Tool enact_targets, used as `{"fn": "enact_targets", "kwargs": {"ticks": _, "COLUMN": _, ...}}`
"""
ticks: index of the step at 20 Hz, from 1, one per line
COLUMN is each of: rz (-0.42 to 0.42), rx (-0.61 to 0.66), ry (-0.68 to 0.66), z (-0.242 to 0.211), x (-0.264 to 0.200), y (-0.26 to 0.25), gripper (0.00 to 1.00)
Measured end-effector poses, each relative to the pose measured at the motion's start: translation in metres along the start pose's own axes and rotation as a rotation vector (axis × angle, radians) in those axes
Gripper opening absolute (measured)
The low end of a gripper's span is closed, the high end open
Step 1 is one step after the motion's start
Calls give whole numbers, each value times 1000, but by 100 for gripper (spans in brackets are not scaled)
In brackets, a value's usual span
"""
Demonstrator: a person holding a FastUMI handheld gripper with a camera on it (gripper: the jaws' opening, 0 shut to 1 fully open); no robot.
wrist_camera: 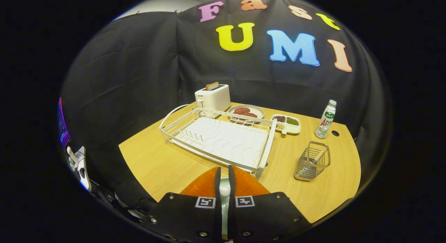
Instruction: Take the plate from the dish rack, then take the spoon from the basket and place it into the plate.
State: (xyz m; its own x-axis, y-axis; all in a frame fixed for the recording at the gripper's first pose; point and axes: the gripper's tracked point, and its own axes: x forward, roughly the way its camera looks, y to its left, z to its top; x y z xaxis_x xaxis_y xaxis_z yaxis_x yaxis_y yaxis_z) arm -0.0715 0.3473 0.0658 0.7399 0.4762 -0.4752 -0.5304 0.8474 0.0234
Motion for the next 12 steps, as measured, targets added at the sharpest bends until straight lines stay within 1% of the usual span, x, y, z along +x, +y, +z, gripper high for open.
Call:
{"fn": "enact_targets", "kwargs": {"ticks": 2, "rz": 14, "rx": -4, "ry": 11, "z": -1, "x": 9, "y": 5, "gripper": 6}}
{"fn": "enact_targets", "kwargs": {"ticks": 4, "rz": 9, "rx": -22, "ry": 26, "z": -1, "x": 16, "y": 4, "gripper": 7}}
{"fn": "enact_targets", "kwargs": {"ticks": 6, "rz": -2, "rx": -42, "ry": 34, "z": -2, "x": 15, "y": 2, "gripper": 13}}
{"fn": "enact_targets", "kwargs": {"ticks": 8, "rz": -11, "rx": -52, "ry": -1, "z": 10, "x": 7, "y": -4, "gripper": 17}}
{"fn": "enact_targets", "kwargs": {"ticks": 9, "rz": -9, "rx": -53, "ry": -11, "z": 11, "x": 8, "y": -5, "gripper": 23}}
{"fn": "enact_targets", "kwargs": {"ticks": 10, "rz": -15, "rx": -55, "ry": -19, "z": 12, "x": 5, "y": -7, "gripper": 28}}
{"fn": "enact_targets", "kwargs": {"ticks": 12, "rz": -45, "rx": -50, "ry": -34, "z": 20, "x": -2, "y": -19, "gripper": 28}}
